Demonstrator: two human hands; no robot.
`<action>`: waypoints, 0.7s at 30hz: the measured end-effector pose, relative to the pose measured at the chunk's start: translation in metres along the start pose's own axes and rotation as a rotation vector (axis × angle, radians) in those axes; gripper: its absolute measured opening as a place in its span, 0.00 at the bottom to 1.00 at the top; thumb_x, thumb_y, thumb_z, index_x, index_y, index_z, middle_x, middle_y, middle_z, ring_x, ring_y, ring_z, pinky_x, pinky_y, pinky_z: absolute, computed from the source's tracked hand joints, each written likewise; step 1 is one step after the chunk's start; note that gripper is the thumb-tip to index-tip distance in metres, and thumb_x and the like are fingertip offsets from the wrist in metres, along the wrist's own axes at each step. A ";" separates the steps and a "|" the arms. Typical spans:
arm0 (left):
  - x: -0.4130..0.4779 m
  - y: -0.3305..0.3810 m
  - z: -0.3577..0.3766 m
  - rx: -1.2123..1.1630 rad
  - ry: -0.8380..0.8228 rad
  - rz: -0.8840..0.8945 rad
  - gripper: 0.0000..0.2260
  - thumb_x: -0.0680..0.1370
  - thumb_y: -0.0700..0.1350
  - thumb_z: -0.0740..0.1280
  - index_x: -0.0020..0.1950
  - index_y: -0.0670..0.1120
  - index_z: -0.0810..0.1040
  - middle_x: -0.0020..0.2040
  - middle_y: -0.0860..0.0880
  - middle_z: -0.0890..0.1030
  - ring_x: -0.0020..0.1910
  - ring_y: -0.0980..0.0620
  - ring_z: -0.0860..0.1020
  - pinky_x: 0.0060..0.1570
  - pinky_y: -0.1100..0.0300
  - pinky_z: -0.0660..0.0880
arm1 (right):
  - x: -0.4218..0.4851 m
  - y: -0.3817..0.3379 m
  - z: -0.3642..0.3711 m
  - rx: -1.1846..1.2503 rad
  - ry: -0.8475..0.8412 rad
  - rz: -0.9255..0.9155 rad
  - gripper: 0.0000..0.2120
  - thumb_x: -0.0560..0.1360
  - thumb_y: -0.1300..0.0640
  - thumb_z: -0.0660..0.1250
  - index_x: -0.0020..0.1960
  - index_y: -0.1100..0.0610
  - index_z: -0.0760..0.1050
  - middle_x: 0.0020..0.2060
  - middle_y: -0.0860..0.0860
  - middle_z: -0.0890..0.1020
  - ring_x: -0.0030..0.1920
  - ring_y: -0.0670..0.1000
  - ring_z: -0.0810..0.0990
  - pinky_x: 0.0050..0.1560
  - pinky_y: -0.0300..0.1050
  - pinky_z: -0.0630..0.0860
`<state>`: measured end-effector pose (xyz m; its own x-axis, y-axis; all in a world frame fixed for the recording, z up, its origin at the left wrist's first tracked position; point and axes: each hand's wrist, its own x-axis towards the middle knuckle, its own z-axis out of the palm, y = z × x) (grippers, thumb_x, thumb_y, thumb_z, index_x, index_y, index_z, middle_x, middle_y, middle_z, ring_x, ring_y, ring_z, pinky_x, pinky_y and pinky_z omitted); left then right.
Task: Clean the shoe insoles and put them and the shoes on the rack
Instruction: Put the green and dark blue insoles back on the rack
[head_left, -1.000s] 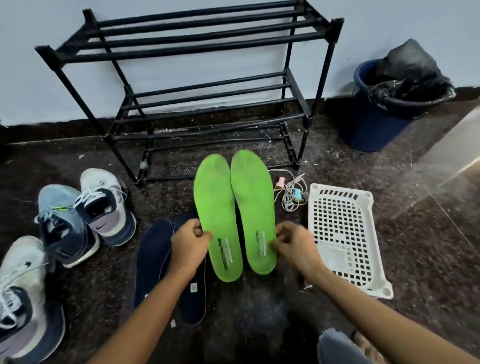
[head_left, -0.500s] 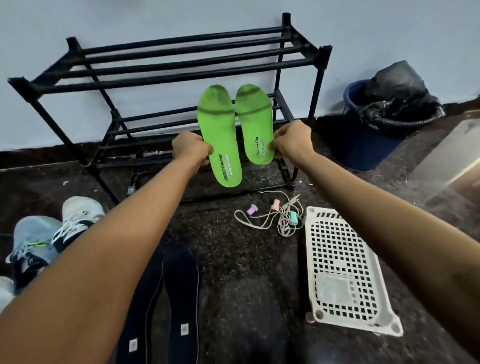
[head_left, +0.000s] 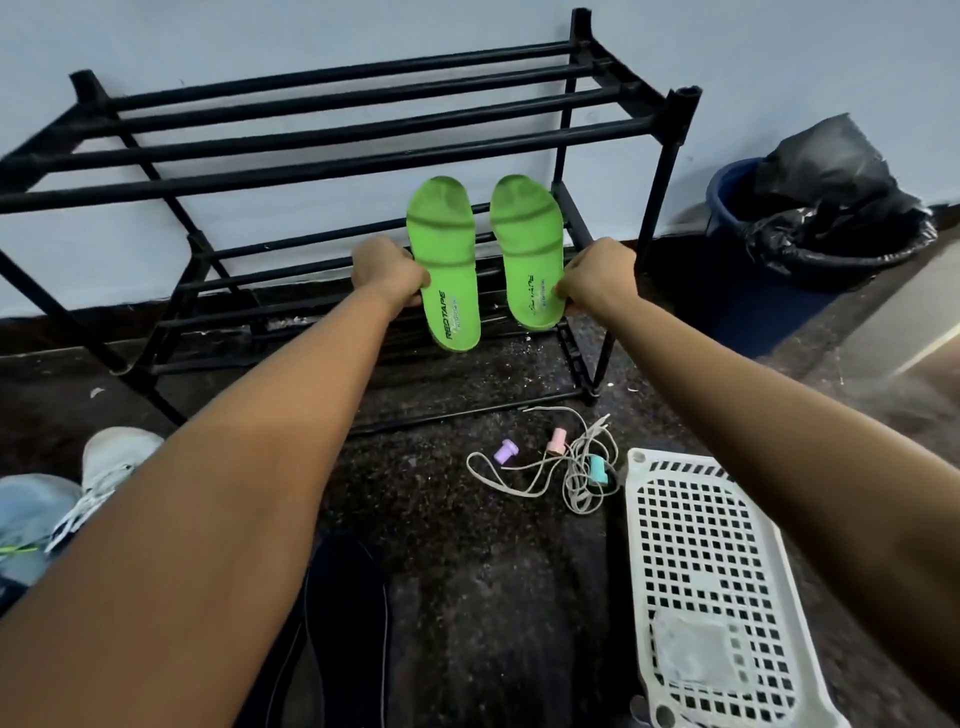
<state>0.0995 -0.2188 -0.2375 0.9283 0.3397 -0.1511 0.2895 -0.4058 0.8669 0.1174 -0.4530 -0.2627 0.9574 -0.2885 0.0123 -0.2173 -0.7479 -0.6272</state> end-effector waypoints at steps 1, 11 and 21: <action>0.002 0.000 0.004 0.012 -0.005 0.012 0.13 0.71 0.31 0.73 0.36 0.44 0.73 0.47 0.43 0.82 0.45 0.45 0.82 0.45 0.48 0.82 | -0.001 0.002 0.002 0.015 0.004 0.008 0.09 0.66 0.65 0.69 0.46 0.64 0.79 0.38 0.59 0.82 0.38 0.57 0.83 0.39 0.52 0.82; -0.005 -0.027 -0.006 -0.019 0.121 0.088 0.09 0.70 0.46 0.77 0.42 0.43 0.80 0.47 0.40 0.82 0.46 0.44 0.83 0.50 0.47 0.81 | -0.070 0.007 -0.024 0.207 0.146 -0.088 0.10 0.72 0.56 0.67 0.48 0.61 0.81 0.40 0.56 0.83 0.41 0.54 0.82 0.50 0.47 0.79; -0.108 -0.096 -0.082 0.178 0.149 0.100 0.08 0.76 0.47 0.71 0.52 0.46 0.84 0.46 0.50 0.84 0.47 0.52 0.81 0.52 0.60 0.77 | -0.234 0.022 0.025 0.196 -0.248 -0.224 0.05 0.74 0.59 0.66 0.46 0.59 0.80 0.37 0.53 0.83 0.36 0.48 0.78 0.42 0.29 0.67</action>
<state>-0.0474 -0.1467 -0.2650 0.9135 0.4066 0.0140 0.2473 -0.5823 0.7744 -0.1067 -0.3869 -0.2988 0.9992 0.0403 -0.0074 0.0201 -0.6408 -0.7675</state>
